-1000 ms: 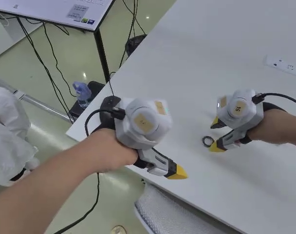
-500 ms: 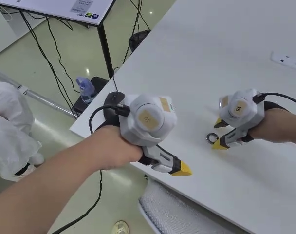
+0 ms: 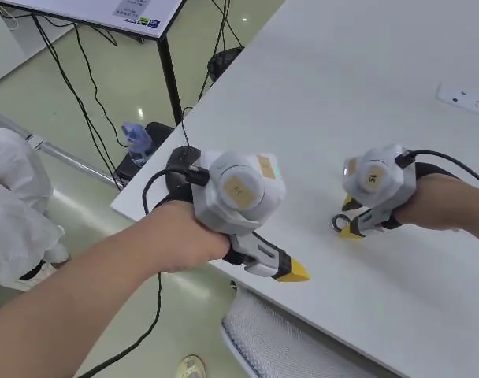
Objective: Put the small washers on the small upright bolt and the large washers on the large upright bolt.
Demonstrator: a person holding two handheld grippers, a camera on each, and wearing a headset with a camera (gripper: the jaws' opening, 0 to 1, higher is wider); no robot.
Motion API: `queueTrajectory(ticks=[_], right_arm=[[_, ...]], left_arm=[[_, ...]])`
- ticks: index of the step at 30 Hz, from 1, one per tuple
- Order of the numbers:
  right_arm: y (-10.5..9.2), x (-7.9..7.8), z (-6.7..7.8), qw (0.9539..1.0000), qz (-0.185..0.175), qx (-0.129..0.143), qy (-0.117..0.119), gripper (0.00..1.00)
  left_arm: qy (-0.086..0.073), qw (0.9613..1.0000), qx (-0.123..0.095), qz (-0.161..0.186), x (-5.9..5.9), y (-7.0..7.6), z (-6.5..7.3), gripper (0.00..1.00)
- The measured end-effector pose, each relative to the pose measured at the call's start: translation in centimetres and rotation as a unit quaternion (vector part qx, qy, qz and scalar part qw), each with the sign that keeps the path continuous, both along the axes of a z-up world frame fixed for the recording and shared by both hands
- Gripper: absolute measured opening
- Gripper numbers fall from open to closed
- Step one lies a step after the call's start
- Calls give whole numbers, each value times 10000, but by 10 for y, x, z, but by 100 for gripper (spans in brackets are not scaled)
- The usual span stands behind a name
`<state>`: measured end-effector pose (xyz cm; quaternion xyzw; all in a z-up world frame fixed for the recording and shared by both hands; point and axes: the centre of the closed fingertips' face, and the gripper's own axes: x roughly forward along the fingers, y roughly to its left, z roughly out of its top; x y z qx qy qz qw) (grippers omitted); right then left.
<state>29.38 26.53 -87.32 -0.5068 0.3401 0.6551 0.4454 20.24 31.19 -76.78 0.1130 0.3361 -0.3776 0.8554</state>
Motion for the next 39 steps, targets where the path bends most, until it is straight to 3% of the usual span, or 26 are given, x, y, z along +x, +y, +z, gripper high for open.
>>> queueTrajectory(ticks=[7, 21, 29, 39], right_arm=[[0, 2, -1, 9996, -201, -175, -85, 23], [-2, 6, 1, 9978, -640, 21, 145, 21], [-10, 8, 11, 9972, -726, -4, 154, 21], [-31, 15, 34, 9956, -929, 13, 152, 21]], left_arm=[[-12, 10000, -10, 3, 0, 0, 1, 79], [7, 10000, 9, -14, 0, -1, 1, 77], [28, 10000, 26, -12, -2, 0, -1, 77], [-18, 10000, 55, -21, 4, -3, -2, 78]])
